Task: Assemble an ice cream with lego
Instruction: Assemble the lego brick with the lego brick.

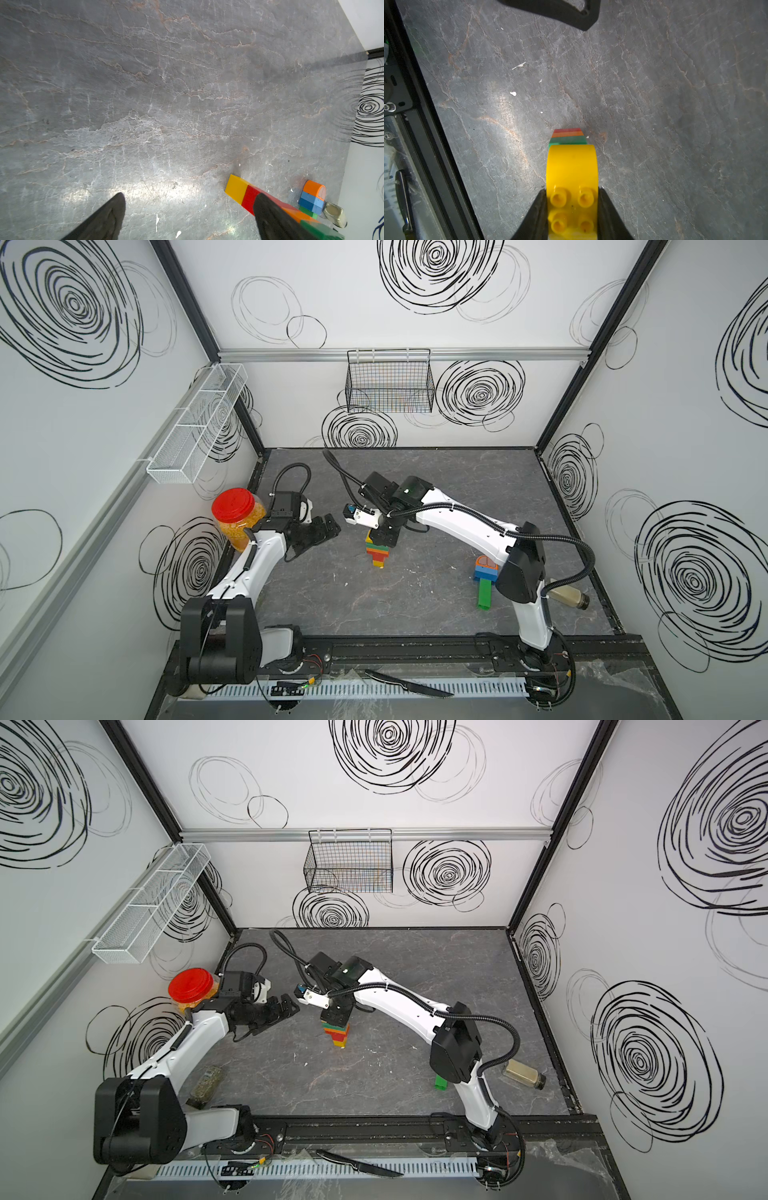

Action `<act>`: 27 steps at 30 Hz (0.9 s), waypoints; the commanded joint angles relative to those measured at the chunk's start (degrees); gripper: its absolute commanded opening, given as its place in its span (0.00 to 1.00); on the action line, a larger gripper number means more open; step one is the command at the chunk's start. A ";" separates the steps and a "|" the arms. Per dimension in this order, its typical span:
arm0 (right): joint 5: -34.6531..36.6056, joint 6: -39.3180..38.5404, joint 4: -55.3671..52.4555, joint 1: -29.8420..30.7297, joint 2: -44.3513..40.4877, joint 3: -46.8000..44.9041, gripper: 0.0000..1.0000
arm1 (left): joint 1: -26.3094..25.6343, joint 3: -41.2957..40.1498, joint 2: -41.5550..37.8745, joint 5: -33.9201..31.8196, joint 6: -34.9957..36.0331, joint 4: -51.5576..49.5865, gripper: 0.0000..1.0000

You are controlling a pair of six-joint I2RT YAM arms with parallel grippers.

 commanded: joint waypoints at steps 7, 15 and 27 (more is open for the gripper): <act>-0.63 0.09 -2.02 0.36 0.15 -0.42 0.00 | 0.44 -0.06 -0.89 -0.15 0.76 0.18 0.99; 0.32 0.48 -1.69 0.36 0.93 -0.93 0.00 | 0.44 -0.06 -0.89 -0.17 0.75 0.13 0.99; -0.40 0.98 -3.07 0.48 2.43 2.09 0.00 | 0.44 -0.04 -1.14 -0.31 0.74 -0.10 0.99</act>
